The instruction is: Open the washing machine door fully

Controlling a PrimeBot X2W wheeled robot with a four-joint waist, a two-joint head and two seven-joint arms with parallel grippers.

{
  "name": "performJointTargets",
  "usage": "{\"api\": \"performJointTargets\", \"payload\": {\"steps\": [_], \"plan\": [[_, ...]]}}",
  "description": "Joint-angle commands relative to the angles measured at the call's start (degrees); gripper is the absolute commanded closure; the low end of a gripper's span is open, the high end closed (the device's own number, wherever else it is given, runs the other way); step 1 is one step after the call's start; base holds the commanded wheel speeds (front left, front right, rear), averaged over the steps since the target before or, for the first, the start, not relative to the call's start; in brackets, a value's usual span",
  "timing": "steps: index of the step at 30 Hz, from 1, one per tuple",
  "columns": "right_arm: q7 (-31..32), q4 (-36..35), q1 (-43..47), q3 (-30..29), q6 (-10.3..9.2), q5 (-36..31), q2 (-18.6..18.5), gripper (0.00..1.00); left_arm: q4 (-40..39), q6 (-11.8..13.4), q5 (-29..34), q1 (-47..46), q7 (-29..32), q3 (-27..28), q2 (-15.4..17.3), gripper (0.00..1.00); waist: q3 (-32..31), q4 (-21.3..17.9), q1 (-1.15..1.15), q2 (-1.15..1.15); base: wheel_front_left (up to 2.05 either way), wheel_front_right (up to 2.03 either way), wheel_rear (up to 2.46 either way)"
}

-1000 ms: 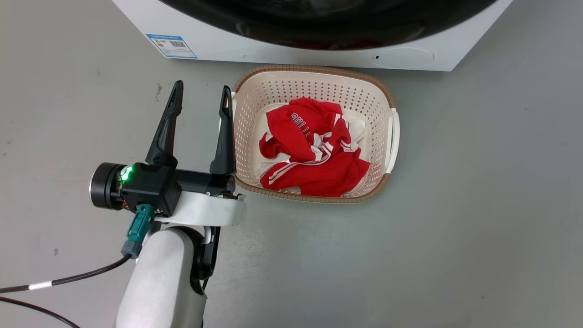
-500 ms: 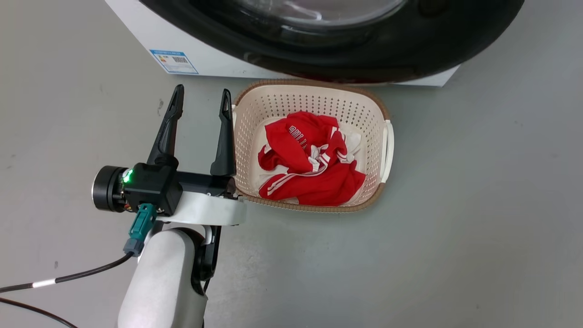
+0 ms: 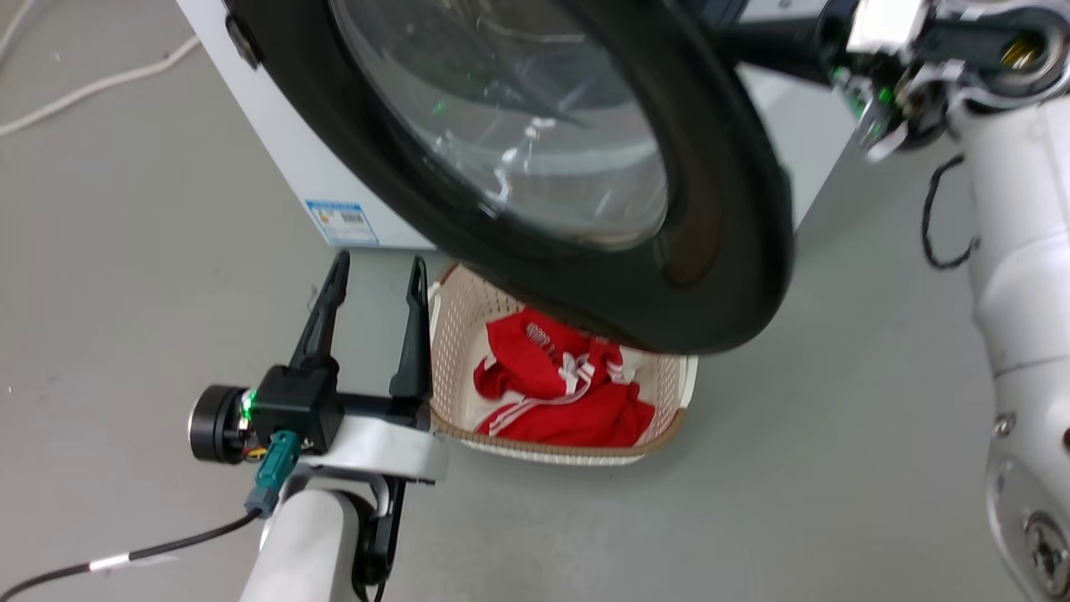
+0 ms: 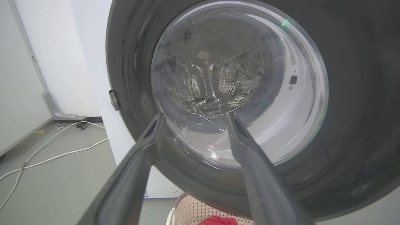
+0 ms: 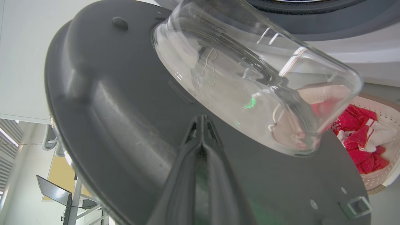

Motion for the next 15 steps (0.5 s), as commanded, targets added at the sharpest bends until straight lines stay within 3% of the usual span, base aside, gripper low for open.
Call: {"api": "performJointTargets", "payload": {"steps": [1, 9, 15], "plan": [[1.14, -0.85, 2.64, 0.58, 0.0, 0.7, 0.86, 1.0, 0.33, -0.34, 0.35, 1.32, -0.14, 0.15, -0.04, 0.0, -2.94, -0.61, 0.0, 0.0, 0.0, 0.0, 0.0], [4.84, -4.69, 8.8, 3.37, 0.0, 4.08, 2.35, 1.0, 1.08, -0.99, 0.33, 3.79, -0.14, 0.63, -0.04, 0.0, -6.66, -0.79, 0.0, 0.0, 0.0, 0.0, 0.0], [4.44, -8.34, 13.48, 12.19, 0.0, 11.37, 2.54, 1.0, 1.3, -1.15, -0.02, 4.65, -0.14, 0.46, -0.04, 0.0, -8.32, -0.43, 0.0, 0.0, 0.0, 0.0, 0.0]]}}
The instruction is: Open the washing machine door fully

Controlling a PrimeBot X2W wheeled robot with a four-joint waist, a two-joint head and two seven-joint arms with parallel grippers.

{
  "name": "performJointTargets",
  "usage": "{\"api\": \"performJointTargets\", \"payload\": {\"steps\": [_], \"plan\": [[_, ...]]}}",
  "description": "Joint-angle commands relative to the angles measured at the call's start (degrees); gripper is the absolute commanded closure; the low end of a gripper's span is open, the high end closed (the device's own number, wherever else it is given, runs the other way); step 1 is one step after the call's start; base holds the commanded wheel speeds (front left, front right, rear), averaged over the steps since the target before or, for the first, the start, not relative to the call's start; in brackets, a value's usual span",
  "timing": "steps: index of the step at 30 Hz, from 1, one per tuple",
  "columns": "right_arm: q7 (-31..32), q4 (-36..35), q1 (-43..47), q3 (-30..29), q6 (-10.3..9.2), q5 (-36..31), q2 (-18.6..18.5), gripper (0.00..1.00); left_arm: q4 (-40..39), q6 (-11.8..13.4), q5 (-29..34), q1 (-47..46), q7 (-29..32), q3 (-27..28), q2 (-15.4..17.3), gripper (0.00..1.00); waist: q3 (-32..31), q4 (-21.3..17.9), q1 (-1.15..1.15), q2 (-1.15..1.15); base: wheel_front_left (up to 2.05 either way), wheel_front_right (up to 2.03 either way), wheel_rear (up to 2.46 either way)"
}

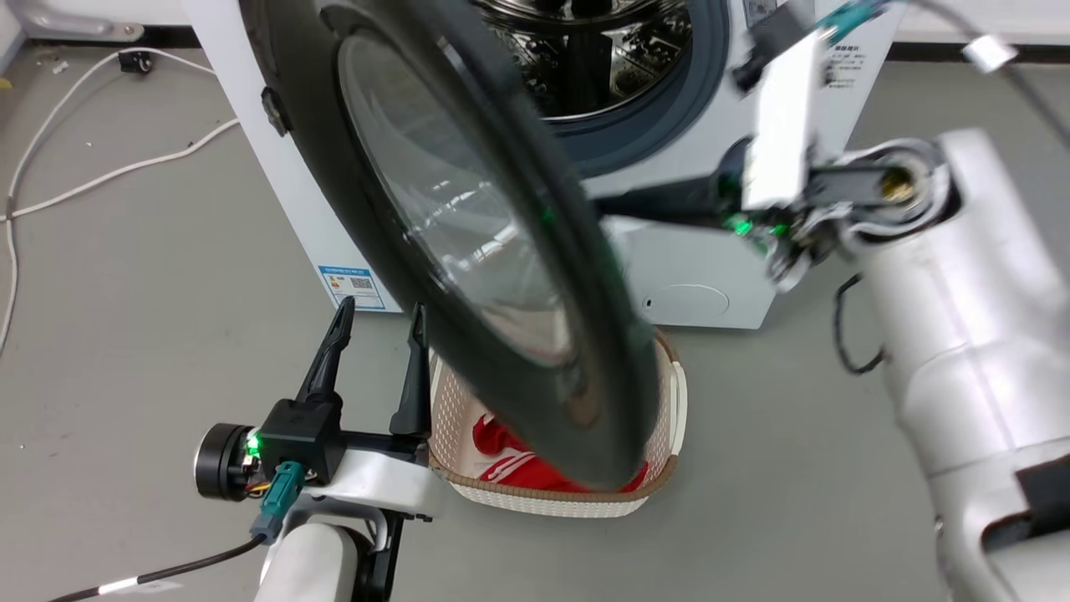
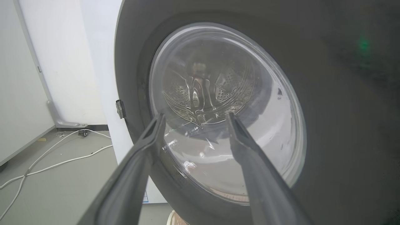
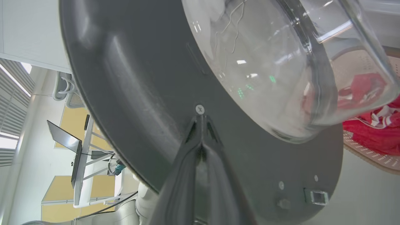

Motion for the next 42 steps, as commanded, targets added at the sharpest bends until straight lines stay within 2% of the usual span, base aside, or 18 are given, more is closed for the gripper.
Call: {"api": "performJointTargets", "payload": {"steps": [1, 7, 11, 14, 15, 17, 19, 22, 26, 33, 34, 35, 36, 37, 39, 42], "plan": [[-0.83, -0.9, 1.63, 3.36, 0.0, 1.72, 0.55, 1.0, -0.05, -0.08, -0.24, 0.74, -0.14, 0.21, -0.04, 0.0, -0.37, -0.09, 0.01, 0.0, 0.0, 0.0, 0.0], [-4.52, -2.49, 2.82, 12.77, 0.0, 8.1, 0.67, 1.0, 0.09, -0.24, -0.27, 1.09, -0.14, 0.02, -0.03, 0.0, -1.02, 0.45, 0.01, 0.0, 0.0, 0.0, 0.0], [-7.87, -2.94, 2.54, 16.25, 0.0, 11.3, 0.51, 1.0, -0.06, -0.05, -0.3, 1.35, -0.14, 0.18, -0.04, 0.0, -1.16, 0.46, 0.01, 0.0, 0.0, 0.0, 0.0], [-12.72, -3.68, 3.05, 16.89, 0.0, 12.3, 0.44, 1.0, -0.06, 0.15, -0.37, 1.78, -0.14, 0.44, -0.04, 0.0, -1.39, 0.12, 0.01, 0.0, 0.0, 0.0, 0.0], [-12.72, -3.68, 3.05, 16.89, 0.0, 12.3, 0.44, 1.0, -0.06, 0.15, -0.37, 1.78, -0.14, 0.44, -0.04, 0.0, -1.39, 0.12, 0.01, 0.0, 0.0, 0.0, 0.0], [-17.03, -4.6, 4.4, 16.11, 0.0, 12.21, 0.45, 1.0, -0.05, 0.37, -0.44, 2.14, -0.14, 0.65, -0.03, 0.0, -1.69, -0.28, 0.01, 0.0, 0.0, 0.0, 0.0], [-22.02, -5.83, 5.97, 14.58, 0.0, 11.7, 0.37, 1.0, 0.06, 0.43, -0.45, 2.44, -0.14, 0.99, -0.03, 0.0, -2.11, -0.8, 0.01, 0.0, 0.0, 0.0, 0.0], [-30.84, -8.94, 9.32, 12.61, 0.0, 8.94, -1.7, 1.0, 0.04, 0.48, -0.59, 2.98, -0.14, 1.58, -0.04, 0.0, -2.49, -1.65, 0.01, 0.0, 0.0, 0.0, 0.0], [-42.34, -12.79, 16.25, 10.12, 0.0, 5.82, -3.51, 1.0, -0.11, 0.54, -0.16, 3.95, -0.14, 3.03, -0.04, 0.0, -3.16, -3.47, 0.01, 0.0, 0.0, 0.0, 0.0], [-55.25, -18.33, 30.51, 7.24, 0.0, 3.32, -5.7, 1.0, 0.42, 0.4, 0.53, 6.46, -0.14, 5.31, 0.22, 0.0, -5.45, -6.18, 0.01, 0.0, 0.0, 0.0, 0.0], [-61.44, -20.24, 36.01, 6.8, 0.0, -0.26, -6.95, 0.71, 0.56, 0.25, 0.73, 7.49, -0.14, 6.01, 0.27, 0.0, -6.19, -6.9, 0.01, 0.0, 0.0, 0.0, 0.0], [-63.45, -20.56, 37.78, 6.62, 0.0, -1.22, -6.98, 0.48, 0.6, 0.22, 0.7, 7.69, -0.14, 6.21, 0.26, 0.0, -6.3, -7.06, 0.01, 0.0, 0.0, 0.0, 0.0], [-65.44, -21.01, 39.22, 6.52, 0.0, -2.55, -7.03, 0.2, 0.66, 0.15, 0.73, 7.92, -0.14, 6.33, 0.27, 0.0, -6.39, -7.17, 0.01, 0.0, 0.0, 0.0, 0.0], [-67.53, -21.3, 40.59, 6.19, 0.0, -3.71, -7.07, 0.0, 0.75, 0.1, 0.79, 8.12, -0.14, 6.46, 0.26, 0.0, -6.46, -7.24, 0.01, 0.0, 0.0, 0.0, 0.0], [-71.21, -21.87, 43.08, 5.25, 0.0, -5.23, -6.48, 0.0, 0.88, -0.04, 0.85, 8.35, -0.14, 6.6, 0.23, 0.0, -6.58, -7.3, 0.01, 0.0, 0.0, 0.0, 0.0], [-76.81, -21.6, 45.9, 4.01, 0.0, -11.33, -7.51, 0.0, 1.06, -0.22, 0.92, 8.55, -0.14, 6.68, 0.21, 0.0, -6.72, -7.07, 0.01, 0.0, 0.0, 0.0, 0.0]]}}
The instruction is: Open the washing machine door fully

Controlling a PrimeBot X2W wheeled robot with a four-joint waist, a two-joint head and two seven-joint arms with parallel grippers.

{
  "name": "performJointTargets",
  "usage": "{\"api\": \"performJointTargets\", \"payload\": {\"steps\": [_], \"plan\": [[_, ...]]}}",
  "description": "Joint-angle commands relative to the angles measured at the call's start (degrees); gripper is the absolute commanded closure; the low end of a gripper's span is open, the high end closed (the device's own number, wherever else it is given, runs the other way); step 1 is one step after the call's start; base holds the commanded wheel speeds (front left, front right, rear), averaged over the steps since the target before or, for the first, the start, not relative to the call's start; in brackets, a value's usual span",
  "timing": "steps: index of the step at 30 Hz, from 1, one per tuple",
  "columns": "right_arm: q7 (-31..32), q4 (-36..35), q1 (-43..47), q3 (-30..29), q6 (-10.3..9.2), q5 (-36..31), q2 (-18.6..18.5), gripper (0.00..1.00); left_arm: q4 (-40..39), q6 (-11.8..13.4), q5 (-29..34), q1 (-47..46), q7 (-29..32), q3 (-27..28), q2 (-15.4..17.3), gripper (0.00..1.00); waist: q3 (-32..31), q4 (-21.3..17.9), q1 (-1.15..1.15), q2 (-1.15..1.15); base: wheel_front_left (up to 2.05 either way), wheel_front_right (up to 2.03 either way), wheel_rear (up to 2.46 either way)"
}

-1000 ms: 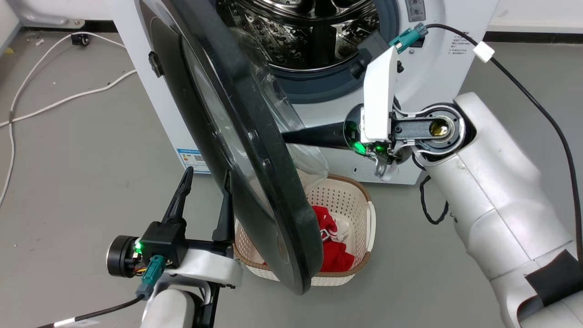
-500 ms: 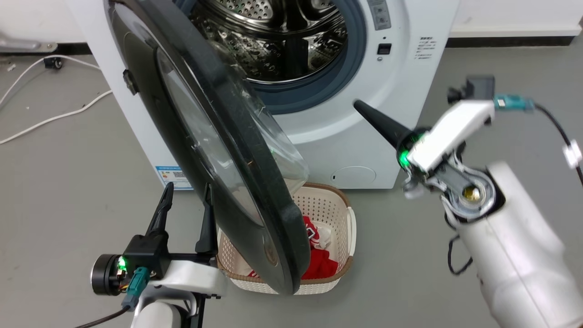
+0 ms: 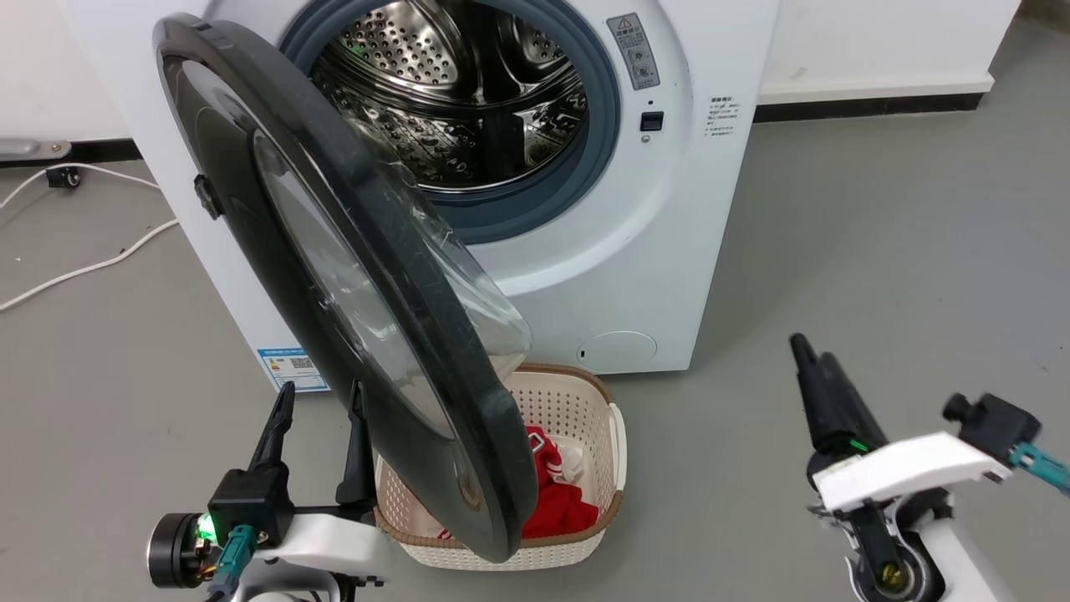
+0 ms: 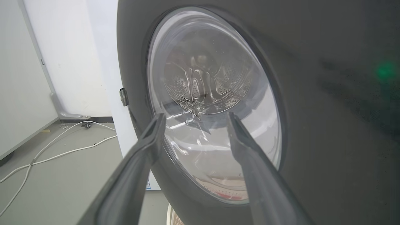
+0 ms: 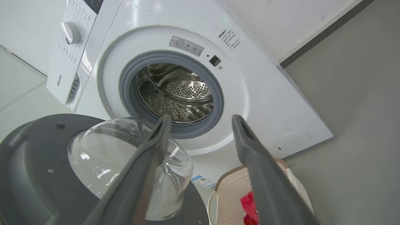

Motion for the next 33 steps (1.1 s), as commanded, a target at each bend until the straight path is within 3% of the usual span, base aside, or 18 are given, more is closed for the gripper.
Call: {"api": "performJointTargets", "payload": {"steps": [1, 6, 11, 17, 21, 33], "plan": [[-1.42, 0.13, 1.35, -0.95, 0.0, -2.59, -0.26, 0.0, 0.11, -0.32, 0.32, 0.62, -0.14, 0.03, 0.09, 0.0, -0.04, 0.27, 0.0, 0.0, 0.0, 0.0, 0.0], [-3.8, -1.27, 4.08, -8.16, -0.01, -19.31, 0.43, 0.0, 0.41, -0.51, 0.53, 0.73, -0.14, -0.29, 0.03, 0.0, -0.29, 1.45, 0.0, 0.0, 0.0, 0.0, 0.0], [-3.84, -10.38, 7.5, -18.35, -0.01, -40.85, 4.43, 0.0, 0.4, -0.74, 0.53, 0.41, -0.14, -0.58, 0.0, 0.0, -0.49, 2.51, 0.0, 0.0, 0.0, 0.0, 0.0], [-3.83, -19.41, 12.42, -20.15, -0.01, -58.38, 7.08, 0.0, 0.29, -0.86, 0.59, -0.27, -0.14, -1.16, -0.05, 0.0, -0.68, 3.44, 0.0, 0.0, 0.0, 0.0, 0.0], [-3.5, -19.2, 14.38, -19.03, -0.01, -62.55, 7.37, 0.0, 0.18, -0.75, 0.59, -0.61, -0.14, -1.28, -0.09, 0.0, -0.53, 3.55, 0.0, 0.0, 0.0, 0.0, 0.0], [-3.68, -14.39, 13.46, -18.22, -0.01, -60.36, 7.42, 0.0, -0.11, -0.58, 0.59, -1.06, -0.14, -1.44, -0.12, 0.0, -0.22, 3.39, 0.0, 0.0, 0.0, 0.0, 0.0]]}}
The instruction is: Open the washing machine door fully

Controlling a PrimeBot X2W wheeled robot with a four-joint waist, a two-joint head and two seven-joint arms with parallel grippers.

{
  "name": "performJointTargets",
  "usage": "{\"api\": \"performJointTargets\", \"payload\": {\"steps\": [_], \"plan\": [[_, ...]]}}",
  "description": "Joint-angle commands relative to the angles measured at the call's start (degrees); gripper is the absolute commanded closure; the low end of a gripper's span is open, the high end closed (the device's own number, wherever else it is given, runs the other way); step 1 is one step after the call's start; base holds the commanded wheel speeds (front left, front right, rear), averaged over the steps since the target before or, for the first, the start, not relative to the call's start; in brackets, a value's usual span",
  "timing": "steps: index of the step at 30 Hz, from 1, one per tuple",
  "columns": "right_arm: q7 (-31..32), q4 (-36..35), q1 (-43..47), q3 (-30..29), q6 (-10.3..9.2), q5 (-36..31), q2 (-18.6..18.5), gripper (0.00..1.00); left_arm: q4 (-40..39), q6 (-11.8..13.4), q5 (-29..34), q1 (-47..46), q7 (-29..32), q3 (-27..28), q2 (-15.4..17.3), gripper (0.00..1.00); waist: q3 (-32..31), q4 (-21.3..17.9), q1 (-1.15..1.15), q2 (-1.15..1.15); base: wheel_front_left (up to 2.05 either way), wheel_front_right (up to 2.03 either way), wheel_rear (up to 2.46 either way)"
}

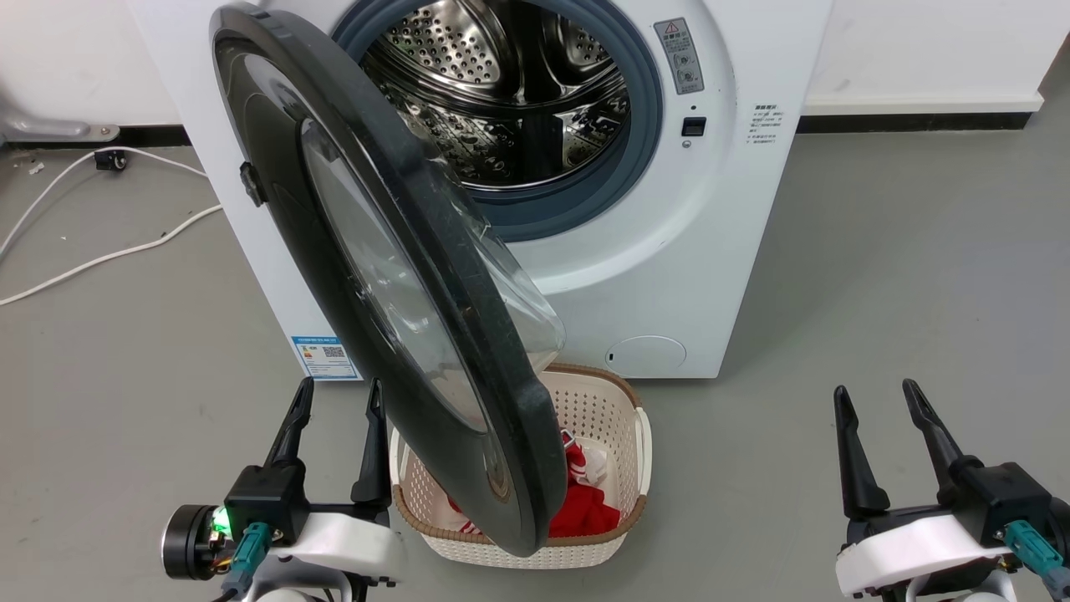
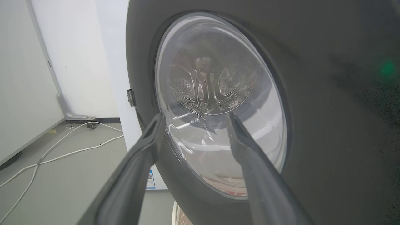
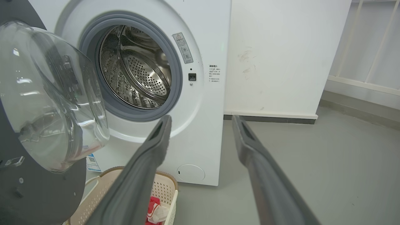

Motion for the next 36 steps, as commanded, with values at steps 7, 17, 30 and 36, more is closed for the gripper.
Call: {"api": "performJointTargets", "payload": {"steps": [7, 17, 30, 36], "plan": [[-0.34, 0.84, -1.08, 0.08, -0.02, 0.18, 0.17, 0.0, -0.56, 0.42, 0.11, -0.3, -0.14, 0.2, -0.06, 0.0, 0.16, -0.23, 0.0, 0.0, 0.0, 0.0, 0.0], [-0.12, 1.52, -1.1, 0.55, -0.02, 0.89, 0.17, 0.0, -0.95, 0.22, -0.77, 0.11, -0.13, 0.9, -0.07, 1.0, 0.05, -0.52, 0.0, 0.0, 0.0, 0.0, 0.0], [0.14, 1.83, -1.32, 0.54, -0.02, 1.4, 0.17, 0.0, -10.27, -0.45, 1.66, -3.0, -0.13, 1.38, 0.13, 1.0, 0.15, -0.64, 0.0, 0.0, 0.0, 0.0, 0.0], [0.23, 1.72, -1.49, 0.42, -0.02, 1.69, 0.17, 0.0, -21.77, 0.26, 4.53, -6.35, -0.13, 1.08, 0.8, 1.0, 0.35, -0.75, 0.0, 0.0, 0.0, 0.0, 0.0]]}}
